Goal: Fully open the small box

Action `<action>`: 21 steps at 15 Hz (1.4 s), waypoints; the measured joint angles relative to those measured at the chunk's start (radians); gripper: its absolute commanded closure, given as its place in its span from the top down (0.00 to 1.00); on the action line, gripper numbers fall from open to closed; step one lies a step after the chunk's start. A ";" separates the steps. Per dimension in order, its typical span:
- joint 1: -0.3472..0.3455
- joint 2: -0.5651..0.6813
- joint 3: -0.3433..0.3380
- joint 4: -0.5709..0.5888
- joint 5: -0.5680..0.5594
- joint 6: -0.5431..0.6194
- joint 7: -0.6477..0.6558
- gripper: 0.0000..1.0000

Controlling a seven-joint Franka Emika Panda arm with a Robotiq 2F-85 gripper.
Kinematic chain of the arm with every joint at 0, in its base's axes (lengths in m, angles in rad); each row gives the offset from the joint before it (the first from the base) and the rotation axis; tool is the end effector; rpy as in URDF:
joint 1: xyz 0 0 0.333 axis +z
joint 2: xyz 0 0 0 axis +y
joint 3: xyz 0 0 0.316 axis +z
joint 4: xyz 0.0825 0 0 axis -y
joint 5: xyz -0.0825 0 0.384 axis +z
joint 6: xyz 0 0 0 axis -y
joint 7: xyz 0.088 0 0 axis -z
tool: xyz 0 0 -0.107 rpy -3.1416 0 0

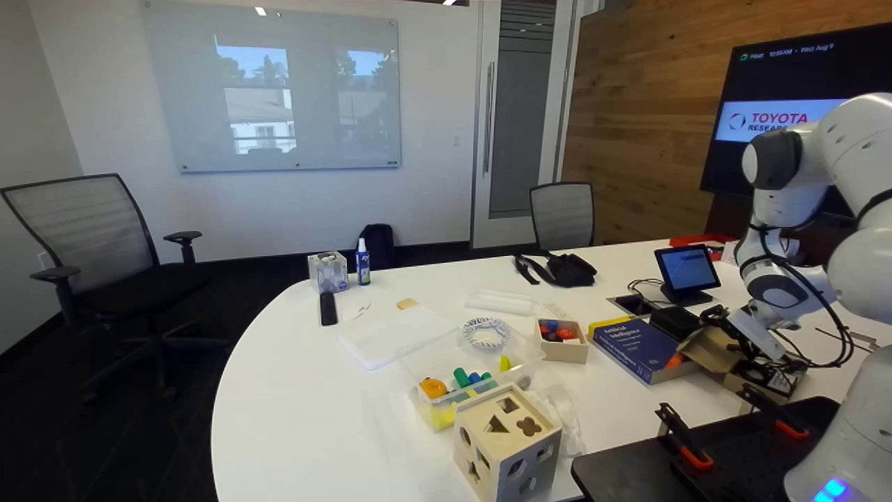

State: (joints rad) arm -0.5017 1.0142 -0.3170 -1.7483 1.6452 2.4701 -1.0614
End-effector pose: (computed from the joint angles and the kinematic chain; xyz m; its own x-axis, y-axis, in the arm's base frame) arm 0.4029 -0.4409 0.0014 0.4391 -0.8828 0.1667 -0.7254 -0.4579 -0.5140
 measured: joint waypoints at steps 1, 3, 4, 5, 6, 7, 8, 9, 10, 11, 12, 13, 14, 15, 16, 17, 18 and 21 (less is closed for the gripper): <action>0.000 0.001 -0.002 0.001 -0.015 0.000 0.006 1.00; 0.002 0.005 -0.008 0.004 -0.066 0.000 0.052 1.00; 0.002 0.009 -0.012 0.005 -0.100 0.005 0.085 1.00; 0.003 0.019 -0.015 0.008 -0.130 0.007 0.110 1.00; 0.003 0.022 -0.015 0.014 -0.152 0.007 0.132 1.00; 0.004 0.022 -0.015 0.017 -0.170 0.009 0.151 1.00; 0.004 0.022 -0.014 0.019 -0.175 0.011 0.154 1.00; 0.004 0.022 -0.012 0.021 -0.175 0.013 0.154 1.00; 0.004 0.021 -0.008 0.023 -0.175 0.017 0.152 1.00; 0.004 0.017 -0.003 0.025 -0.175 0.018 0.148 1.00; 0.005 0.012 0.002 0.026 -0.174 0.018 0.145 1.00; 0.006 0.002 0.009 0.025 -0.174 0.018 0.144 1.00; 0.011 -0.012 0.012 0.020 -0.174 0.018 0.143 1.00; 0.018 -0.033 0.013 0.011 -0.174 0.019 0.143 1.00; 0.027 -0.061 0.012 -0.007 -0.175 0.019 0.142 1.00; 0.036 -0.095 0.010 -0.029 -0.177 0.023 0.142 1.00; 0.047 -0.132 0.007 -0.056 -0.184 0.030 0.142 1.00; 0.078 -0.247 -0.006 -0.145 -0.223 0.074 0.142 1.00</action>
State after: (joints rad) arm -0.4234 0.7672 -0.3227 -1.8930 1.4224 2.5443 -0.9197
